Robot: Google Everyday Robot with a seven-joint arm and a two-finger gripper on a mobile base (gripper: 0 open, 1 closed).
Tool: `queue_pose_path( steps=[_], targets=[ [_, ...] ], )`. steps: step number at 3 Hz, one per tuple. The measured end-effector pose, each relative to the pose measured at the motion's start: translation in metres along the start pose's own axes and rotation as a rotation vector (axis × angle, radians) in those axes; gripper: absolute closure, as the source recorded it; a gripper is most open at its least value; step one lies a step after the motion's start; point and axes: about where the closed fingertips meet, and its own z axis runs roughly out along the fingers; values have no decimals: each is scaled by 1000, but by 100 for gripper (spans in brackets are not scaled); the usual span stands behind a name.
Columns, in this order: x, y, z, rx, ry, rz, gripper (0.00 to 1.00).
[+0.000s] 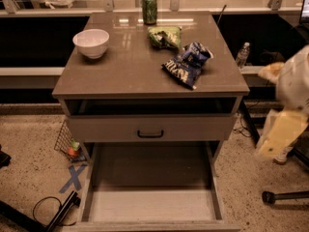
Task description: Close middle drawer
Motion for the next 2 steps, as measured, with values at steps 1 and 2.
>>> queue_pose_path(
  steps=[1, 2],
  targets=[
    [31, 33, 55, -16, -73, 41, 0],
    [61, 52, 124, 14, -177, 89, 0]
  ],
)
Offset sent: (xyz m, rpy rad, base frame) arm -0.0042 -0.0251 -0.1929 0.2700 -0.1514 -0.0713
